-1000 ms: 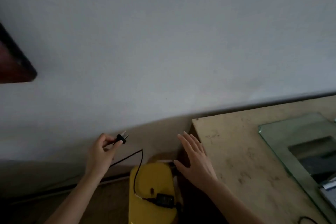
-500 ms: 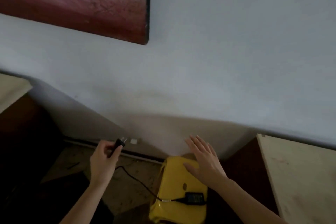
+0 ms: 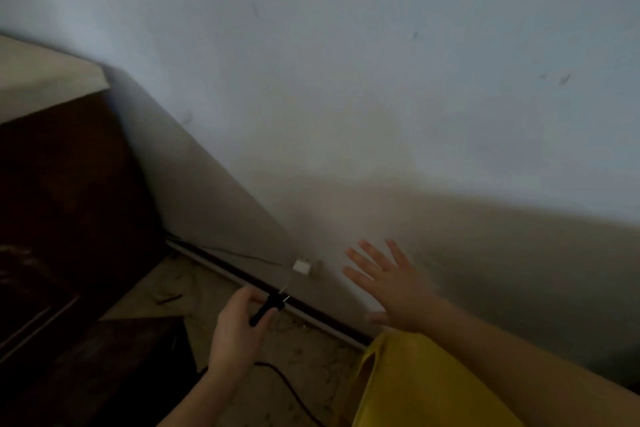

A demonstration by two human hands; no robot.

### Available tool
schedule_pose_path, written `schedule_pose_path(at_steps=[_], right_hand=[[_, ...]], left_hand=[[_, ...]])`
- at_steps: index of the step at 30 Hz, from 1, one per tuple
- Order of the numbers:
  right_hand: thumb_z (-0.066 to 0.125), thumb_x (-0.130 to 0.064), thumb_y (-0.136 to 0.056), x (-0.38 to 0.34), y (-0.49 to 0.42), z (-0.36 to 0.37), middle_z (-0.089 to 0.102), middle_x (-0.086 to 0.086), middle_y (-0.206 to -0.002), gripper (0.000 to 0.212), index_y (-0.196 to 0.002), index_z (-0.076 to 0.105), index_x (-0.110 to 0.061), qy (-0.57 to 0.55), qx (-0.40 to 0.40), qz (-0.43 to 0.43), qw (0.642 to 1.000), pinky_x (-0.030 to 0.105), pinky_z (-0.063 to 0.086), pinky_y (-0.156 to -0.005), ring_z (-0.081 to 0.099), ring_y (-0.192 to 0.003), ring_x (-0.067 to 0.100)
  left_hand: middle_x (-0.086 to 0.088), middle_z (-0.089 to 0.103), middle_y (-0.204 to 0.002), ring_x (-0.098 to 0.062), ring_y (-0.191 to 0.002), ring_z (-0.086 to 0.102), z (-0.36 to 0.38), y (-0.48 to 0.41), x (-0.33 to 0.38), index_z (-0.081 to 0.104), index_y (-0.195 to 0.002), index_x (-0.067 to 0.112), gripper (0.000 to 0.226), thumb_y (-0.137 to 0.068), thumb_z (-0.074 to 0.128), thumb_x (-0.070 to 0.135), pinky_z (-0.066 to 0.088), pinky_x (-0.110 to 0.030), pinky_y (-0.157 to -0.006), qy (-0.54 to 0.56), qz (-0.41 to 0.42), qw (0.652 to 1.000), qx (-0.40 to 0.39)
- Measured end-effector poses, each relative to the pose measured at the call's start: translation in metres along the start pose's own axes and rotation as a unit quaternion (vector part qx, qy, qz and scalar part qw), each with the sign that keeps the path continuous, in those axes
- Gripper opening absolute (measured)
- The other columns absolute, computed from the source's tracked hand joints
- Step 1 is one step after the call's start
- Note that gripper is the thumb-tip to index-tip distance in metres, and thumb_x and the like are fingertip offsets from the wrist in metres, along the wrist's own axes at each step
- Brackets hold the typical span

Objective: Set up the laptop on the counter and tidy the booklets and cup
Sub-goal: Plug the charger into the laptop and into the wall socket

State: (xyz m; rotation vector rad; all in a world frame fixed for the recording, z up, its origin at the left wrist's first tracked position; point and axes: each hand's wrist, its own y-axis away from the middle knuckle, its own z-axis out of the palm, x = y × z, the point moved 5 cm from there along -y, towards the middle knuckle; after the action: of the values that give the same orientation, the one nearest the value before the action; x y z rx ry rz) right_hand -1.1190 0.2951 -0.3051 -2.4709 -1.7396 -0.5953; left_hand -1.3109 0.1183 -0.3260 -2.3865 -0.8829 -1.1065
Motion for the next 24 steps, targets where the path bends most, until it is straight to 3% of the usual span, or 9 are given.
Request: schedule_pose_path(at_steps=[2, 4, 6, 8, 12, 16, 18, 24], right_hand=[[0.051, -0.065, -0.080, -0.005, -0.020, 0.048, -0.020, 0.003, -0.157, 0.097, -0.151, -0.002, -0.026, 0.031, -0.009, -0.022, 0.999, 0.056, -0.031, -0.101, -0.031, -0.137, 0.030], [0.054, -0.066, -0.078, -0.006, -0.036, 0.084, -0.015, 0.005, -0.159, 0.098, -0.151, 0.002, -0.027, 0.042, 0.008, -0.029, 0.999, 0.056, -0.030, -0.102, -0.029, -0.138, 0.030], [0.066, -0.067, -0.067, -0.007, -0.052, 0.102, 0.009, 0.008, -0.160, 0.100, -0.149, 0.024, -0.027, 0.068, 0.022, -0.039, 0.997, 0.062, -0.009, -0.110, -0.005, -0.144, 0.032], [0.074, -0.067, -0.055, -0.006, -0.069, 0.113, 0.028, 0.008, -0.154, 0.100, -0.141, 0.043, -0.026, 0.102, 0.038, -0.011, 0.994, 0.062, 0.012, -0.110, 0.020, -0.143, 0.031], [0.063, -0.059, -0.076, -0.004, -0.098, 0.145, -0.017, 0.007, -0.155, 0.100, -0.151, 0.006, -0.024, 0.148, 0.105, 0.012, 0.983, 0.056, -0.025, -0.107, -0.024, -0.139, 0.030], [0.075, -0.033, -0.073, 0.004, -0.100, 0.158, -0.013, 0.010, -0.157, 0.104, -0.150, 0.007, -0.021, 0.167, 0.103, 0.055, 0.979, 0.052, -0.022, -0.110, -0.018, -0.142, 0.031], [0.067, -0.022, -0.081, 0.005, -0.101, 0.165, -0.029, 0.008, -0.152, 0.104, -0.147, -0.013, -0.023, 0.180, 0.095, 0.057, 0.977, 0.051, -0.032, -0.104, -0.033, -0.137, 0.030], [0.058, -0.020, -0.088, 0.009, -0.105, 0.169, -0.045, 0.006, -0.144, 0.100, -0.143, -0.026, -0.021, 0.176, 0.094, 0.061, 0.978, 0.050, -0.039, -0.097, -0.044, -0.129, 0.029]], left_hand=[[0.013, 0.059, -0.081, 0.001, -0.074, 0.054, 0.034, -0.011, -0.029, 0.055, -0.080, 0.025, 0.018, -0.077, 0.073, 0.023, 0.040, -0.017, -0.057, 0.012, 0.008, 1.000, 0.028], [0.013, 0.059, -0.080, 0.000, -0.071, 0.055, 0.065, -0.021, -0.060, 0.053, -0.078, 0.028, 0.019, -0.078, 0.072, 0.026, 0.046, -0.023, -0.055, 0.016, 0.006, 0.998, 0.053], [0.011, 0.059, -0.078, -0.003, -0.068, 0.056, 0.092, -0.031, -0.091, 0.052, -0.076, 0.027, 0.021, -0.079, 0.072, 0.026, 0.049, -0.028, -0.055, 0.023, -0.004, 0.996, 0.083], [0.009, 0.059, -0.077, -0.004, -0.066, 0.055, 0.116, -0.043, -0.117, 0.052, -0.075, 0.025, 0.021, -0.079, 0.072, 0.023, 0.046, -0.022, -0.052, 0.041, -0.007, 0.994, 0.103], [0.006, 0.058, -0.081, -0.005, -0.065, 0.051, 0.153, -0.064, -0.155, 0.054, -0.075, 0.025, 0.018, -0.082, 0.069, 0.020, 0.038, -0.010, -0.049, 0.097, -0.016, 0.988, 0.123], [0.010, 0.057, -0.085, -0.003, -0.074, 0.054, 0.183, -0.080, -0.172, 0.056, -0.080, 0.024, 0.013, -0.082, 0.069, 0.024, 0.038, -0.015, -0.054, 0.086, -0.020, 0.988, 0.125], [0.013, 0.055, -0.080, -0.002, -0.071, 0.053, 0.189, -0.088, -0.173, 0.056, -0.079, 0.022, 0.014, -0.082, 0.070, 0.022, 0.036, -0.015, -0.052, 0.085, -0.012, 0.986, 0.142], [0.003, 0.059, -0.084, -0.011, -0.076, 0.056, 0.205, -0.108, -0.169, 0.054, -0.078, 0.018, 0.015, -0.082, 0.069, 0.019, 0.048, -0.026, -0.059, 0.065, -0.001, 0.987, 0.145]])
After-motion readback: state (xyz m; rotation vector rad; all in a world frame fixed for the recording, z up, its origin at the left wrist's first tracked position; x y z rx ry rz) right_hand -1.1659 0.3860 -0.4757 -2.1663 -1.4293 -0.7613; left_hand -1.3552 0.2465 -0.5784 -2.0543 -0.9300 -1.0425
